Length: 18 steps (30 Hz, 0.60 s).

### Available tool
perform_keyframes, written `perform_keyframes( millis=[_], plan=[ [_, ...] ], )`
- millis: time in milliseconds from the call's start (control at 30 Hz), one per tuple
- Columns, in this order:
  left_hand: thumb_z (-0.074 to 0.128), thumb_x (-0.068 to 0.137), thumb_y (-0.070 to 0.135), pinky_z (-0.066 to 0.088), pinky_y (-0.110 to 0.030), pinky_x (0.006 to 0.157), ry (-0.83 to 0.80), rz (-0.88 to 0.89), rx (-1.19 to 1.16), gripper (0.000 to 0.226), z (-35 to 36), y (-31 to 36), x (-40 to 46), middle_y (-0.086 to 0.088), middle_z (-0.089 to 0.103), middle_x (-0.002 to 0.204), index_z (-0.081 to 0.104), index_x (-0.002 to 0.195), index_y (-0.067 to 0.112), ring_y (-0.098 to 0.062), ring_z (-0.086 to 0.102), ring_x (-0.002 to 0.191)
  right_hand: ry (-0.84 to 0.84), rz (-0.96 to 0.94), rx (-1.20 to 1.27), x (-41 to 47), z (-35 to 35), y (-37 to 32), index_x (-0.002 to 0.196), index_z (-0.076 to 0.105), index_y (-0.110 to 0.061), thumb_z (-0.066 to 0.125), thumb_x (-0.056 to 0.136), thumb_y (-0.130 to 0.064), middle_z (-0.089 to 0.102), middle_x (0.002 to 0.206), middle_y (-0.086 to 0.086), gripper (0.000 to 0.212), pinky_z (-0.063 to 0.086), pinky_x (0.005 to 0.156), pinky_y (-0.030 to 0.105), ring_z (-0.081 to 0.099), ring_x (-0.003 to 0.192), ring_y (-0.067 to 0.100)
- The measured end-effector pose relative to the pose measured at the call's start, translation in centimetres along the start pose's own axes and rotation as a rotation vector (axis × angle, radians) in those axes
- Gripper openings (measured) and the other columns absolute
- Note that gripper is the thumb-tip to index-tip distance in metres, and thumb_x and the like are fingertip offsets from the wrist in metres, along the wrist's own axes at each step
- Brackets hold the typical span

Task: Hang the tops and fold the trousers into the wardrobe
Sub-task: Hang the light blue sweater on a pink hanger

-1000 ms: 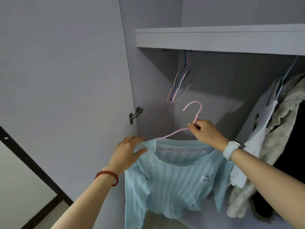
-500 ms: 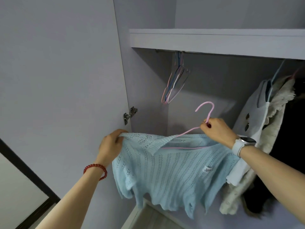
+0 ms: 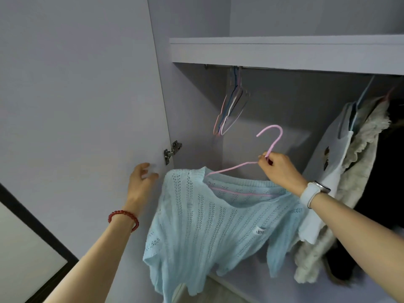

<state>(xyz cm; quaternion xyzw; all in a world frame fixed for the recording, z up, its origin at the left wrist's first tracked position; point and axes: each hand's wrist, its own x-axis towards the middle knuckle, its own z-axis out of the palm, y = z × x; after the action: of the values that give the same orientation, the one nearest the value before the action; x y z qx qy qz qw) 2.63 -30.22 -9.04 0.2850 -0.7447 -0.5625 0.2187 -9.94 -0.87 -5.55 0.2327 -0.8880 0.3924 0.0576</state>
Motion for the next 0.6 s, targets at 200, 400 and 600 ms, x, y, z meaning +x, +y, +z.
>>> perform_keyframes(
  millis=[200,400,600],
  plan=[
    [0.045,0.082,0.05,0.043,-0.028,0.087,-0.171,0.661,0.449,0.049,1.2,-0.5,-2.2,0.007,0.064,0.104,0.069,0.107,0.015,-0.009,0.056,0.094,-0.028,-0.024,-0.027,0.4,0.3,-1.3,0.058,0.038,-0.007,0.047,0.094,-0.015,0.034,0.05,0.003,0.038,0.025,0.051,0.032,0.028,0.05,0.017],
    [0.055,0.084,0.018,0.05,-0.031,0.061,-0.03,0.832,0.545,0.019,2.6,-0.2,-2.1,0.003,0.07,0.075,0.073,0.08,0.013,-0.015,0.063,0.063,-0.116,-0.022,-0.111,0.2,-0.5,-2.7,0.057,0.037,-0.011,0.046,0.095,-0.02,0.038,0.051,0.003,0.04,0.025,0.047,0.026,0.031,0.047,0.016],
    [0.041,0.088,0.026,0.049,-0.041,0.078,-0.03,0.729,0.575,0.033,3.1,0.1,-1.9,-0.004,0.066,0.101,0.068,0.094,0.009,-0.025,0.064,0.075,-0.134,-0.025,-0.166,-0.6,-0.2,-3.7,0.056,0.036,-0.013,0.046,0.095,-0.022,0.039,0.05,0.002,0.041,0.029,0.04,0.02,0.031,0.044,0.015]
  ],
)
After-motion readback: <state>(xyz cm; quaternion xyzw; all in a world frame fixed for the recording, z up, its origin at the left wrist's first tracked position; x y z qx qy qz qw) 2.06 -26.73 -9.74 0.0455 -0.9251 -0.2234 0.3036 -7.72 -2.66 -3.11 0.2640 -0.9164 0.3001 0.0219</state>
